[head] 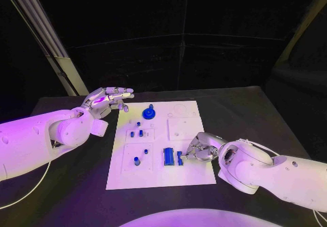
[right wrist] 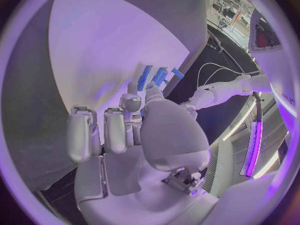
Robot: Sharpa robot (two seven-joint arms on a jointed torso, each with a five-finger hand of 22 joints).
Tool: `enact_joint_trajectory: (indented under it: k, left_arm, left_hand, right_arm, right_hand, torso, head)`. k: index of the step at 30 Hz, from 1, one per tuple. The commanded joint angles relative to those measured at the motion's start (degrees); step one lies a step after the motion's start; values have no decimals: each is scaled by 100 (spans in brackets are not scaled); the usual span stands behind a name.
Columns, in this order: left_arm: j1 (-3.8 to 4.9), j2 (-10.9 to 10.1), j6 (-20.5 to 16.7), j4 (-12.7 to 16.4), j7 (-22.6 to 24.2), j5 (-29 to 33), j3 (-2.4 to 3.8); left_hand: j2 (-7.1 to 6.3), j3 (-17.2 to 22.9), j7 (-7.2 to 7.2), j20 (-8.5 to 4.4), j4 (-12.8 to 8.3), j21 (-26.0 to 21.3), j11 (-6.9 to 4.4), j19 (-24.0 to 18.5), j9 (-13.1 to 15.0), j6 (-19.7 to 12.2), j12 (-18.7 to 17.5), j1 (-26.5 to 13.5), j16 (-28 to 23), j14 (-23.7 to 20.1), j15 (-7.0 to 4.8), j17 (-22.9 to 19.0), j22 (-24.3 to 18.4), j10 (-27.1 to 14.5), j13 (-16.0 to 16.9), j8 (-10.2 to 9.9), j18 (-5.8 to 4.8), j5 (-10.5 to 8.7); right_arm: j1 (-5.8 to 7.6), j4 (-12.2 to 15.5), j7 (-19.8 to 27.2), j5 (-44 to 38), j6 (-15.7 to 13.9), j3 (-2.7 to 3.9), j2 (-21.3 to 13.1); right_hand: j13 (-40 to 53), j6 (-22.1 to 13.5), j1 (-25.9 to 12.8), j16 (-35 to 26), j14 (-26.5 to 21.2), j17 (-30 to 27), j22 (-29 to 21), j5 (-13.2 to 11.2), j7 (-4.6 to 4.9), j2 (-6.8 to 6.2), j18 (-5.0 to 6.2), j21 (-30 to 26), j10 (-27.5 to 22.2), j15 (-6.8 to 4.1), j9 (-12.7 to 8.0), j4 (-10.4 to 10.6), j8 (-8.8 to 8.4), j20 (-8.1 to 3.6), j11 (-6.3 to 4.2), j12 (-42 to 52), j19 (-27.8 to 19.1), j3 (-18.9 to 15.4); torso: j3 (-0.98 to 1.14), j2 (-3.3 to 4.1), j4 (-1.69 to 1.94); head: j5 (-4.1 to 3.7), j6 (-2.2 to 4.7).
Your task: Assemble the parts on the task board
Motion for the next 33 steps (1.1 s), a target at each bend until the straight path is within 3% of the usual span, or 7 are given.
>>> enact_joint_trajectory:
  k: [1, 7, 12, 26, 33]
  left_arm:
    - [8, 4, 58, 10, 17, -10, 4]
    - [8, -2, 57, 18, 14, -11, 4]
    - [8, -9, 56, 21, 14, -11, 3]
    - [9, -7, 59, 21, 17, -11, 3]
    - [9, -5, 59, 19, 15, -11, 3]
  left_hand:
    - [49, -4, 11, 13, -30, -21, 15, -34, -8, -39, 21, 3, 29, -29, -2, -7, -8, -34, -7, 34, 82, 18]
    - [49, -4, 11, 13, -30, -21, 15, -34, -8, -39, 21, 3, 29, -29, -2, -7, -8, -34, -7, 34, 82, 18]
    - [54, -4, 13, 13, -38, -22, 16, -35, -8, -48, 37, 2, 36, -33, -1, -17, -9, -45, -9, 47, 82, 18]
    - [54, -4, 13, 13, -38, -22, 16, -35, -8, -48, 37, 2, 36, -33, -1, -17, -9, -45, -9, 47, 82, 18]
    - [54, -4, 13, 13, -38, -22, 16, -35, -8, -48, 37, 2, 36, -33, -1, -17, -9, -45, -9, 47, 82, 18]
  right_arm:
    - [8, -51, -287, -357, -34, 5, 69]
    - [8, -112, -464, -579, 189, 6, 185]
    - [8, -115, -536, -672, 309, 6, 261]
    - [7, -142, -686, -850, 302, 6, 321]
    - [7, -148, -694, -878, 186, 7, 336]
  right_hand:
    - [10, 15, 66, 37, 310, 11, 724, 29, -25, -3, -79, 38, 21, 7, 9, -39, -13, -11, -18, 39, 41, -1]
    - [53, 30, 96, 59, 318, 44, 747, 30, -32, 9, -85, 56, 47, 3, 15, -53, -6, -13, -23, 100, 59, -9]
    - [57, 36, 99, 60, 319, 46, 745, 22, -33, 0, -85, 55, 53, 1, 18, -56, -4, -14, -24, 104, 58, -24]
    - [75, 56, 143, 68, 322, 57, 757, 78, -45, 52, -88, 63, 74, -7, 27, -68, 3, -22, -35, 127, 68, -34]
    - [85, 60, 45, 74, 324, 69, 764, 253, -47, 260, -90, 67, 93, -10, 33, 74, -8, -29, -35, 128, 74, -74]
  torso:
    - [-2, 4, -1]
    - [-4, 3, 6]
    - [4, -3, -12]
    - [9, -5, -11]
    - [5, -4, -12]
  head:
    - [6, -10]
    - [18, -25]
    - [33, -30]
    - [15, -13]
    - [7, -6]
